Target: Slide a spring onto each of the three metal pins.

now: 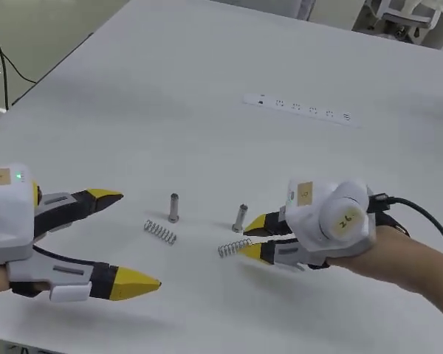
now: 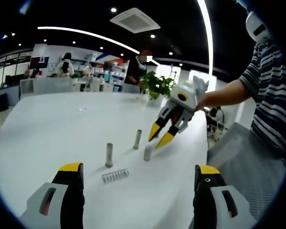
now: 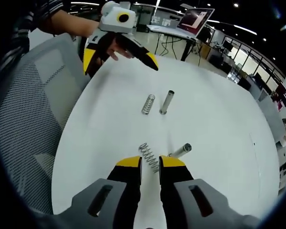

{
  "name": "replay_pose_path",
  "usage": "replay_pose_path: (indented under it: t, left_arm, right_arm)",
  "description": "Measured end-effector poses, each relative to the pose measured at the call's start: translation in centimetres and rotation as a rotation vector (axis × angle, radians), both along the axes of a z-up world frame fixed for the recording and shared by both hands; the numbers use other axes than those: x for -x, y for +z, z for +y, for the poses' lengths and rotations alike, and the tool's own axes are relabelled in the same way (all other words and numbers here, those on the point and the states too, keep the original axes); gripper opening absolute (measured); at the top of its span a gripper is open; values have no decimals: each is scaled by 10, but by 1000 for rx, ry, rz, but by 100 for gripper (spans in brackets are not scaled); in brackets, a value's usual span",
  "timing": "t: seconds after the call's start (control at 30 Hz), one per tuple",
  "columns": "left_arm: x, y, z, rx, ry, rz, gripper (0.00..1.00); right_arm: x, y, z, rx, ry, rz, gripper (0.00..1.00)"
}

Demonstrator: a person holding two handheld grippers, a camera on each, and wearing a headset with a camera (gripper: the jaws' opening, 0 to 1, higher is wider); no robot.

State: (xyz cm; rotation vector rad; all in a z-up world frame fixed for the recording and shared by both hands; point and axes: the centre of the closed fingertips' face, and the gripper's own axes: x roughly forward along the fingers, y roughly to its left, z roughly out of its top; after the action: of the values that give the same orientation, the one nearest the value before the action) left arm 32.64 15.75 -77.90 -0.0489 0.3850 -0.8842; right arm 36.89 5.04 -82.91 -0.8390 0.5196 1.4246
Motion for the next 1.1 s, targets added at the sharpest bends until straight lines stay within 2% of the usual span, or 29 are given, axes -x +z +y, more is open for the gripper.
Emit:
replay_pose_path:
  t: [0.6,0.83,0.97,1.1]
  left_arm:
    - [4,0,1,7,7,6,93]
    - [5,1,1,7,3,8,93]
    - [6,1,0,5,-1,11,93]
    - [6,2,-2,3,-6,12,92]
  right_arm:
    - [-8,-27,-2,98,43,18,11]
    - [-5,-34,-6,129,70,13,8]
    - [-5,-32,-5,115,67,12,8]
    - [-3,-31,-6,125,79,-13,8]
